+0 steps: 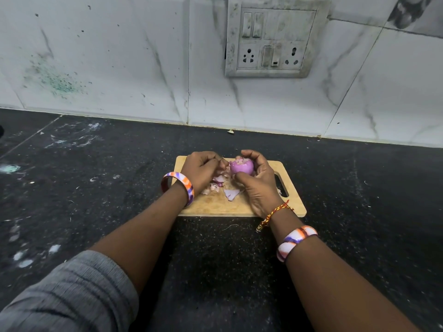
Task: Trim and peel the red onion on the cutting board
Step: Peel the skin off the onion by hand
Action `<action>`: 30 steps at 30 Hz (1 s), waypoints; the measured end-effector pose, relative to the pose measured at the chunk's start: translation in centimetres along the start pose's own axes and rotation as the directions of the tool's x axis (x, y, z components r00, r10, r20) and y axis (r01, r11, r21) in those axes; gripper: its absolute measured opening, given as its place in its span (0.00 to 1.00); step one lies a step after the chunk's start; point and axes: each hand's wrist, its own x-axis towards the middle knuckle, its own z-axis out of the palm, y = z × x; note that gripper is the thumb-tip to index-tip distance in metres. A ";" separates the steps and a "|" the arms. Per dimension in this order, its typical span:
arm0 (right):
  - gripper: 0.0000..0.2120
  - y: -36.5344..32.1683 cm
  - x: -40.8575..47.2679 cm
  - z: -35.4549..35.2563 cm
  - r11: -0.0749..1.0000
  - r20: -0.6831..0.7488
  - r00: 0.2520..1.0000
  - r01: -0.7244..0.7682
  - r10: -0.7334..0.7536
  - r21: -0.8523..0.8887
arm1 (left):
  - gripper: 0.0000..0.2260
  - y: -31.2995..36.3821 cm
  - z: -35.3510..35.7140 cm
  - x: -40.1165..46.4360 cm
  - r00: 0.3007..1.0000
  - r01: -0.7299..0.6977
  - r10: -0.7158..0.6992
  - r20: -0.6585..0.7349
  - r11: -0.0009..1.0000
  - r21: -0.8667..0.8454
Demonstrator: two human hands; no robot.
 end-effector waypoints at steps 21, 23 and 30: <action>0.24 -0.1 -0.5 0.2 0.984 0.164 0.985 0.075 -0.048 -0.162 | 0.04 -0.5 0.0 0.1 0.995 -0.069 0.079 -0.057 0.986 0.155; 0.22 -0.4 -0.7 0.2 0.993 0.121 0.993 0.032 -0.017 -0.118 | 0.05 -0.6 0.2 0.2 0.995 -0.046 0.063 -0.081 0.979 0.197; 0.23 -3.7 -0.7 -1.6 0.924 0.174 0.966 -0.238 0.192 0.299 | 0.04 -0.4 -0.1 0.1 0.997 -0.024 0.040 -0.063 0.970 0.243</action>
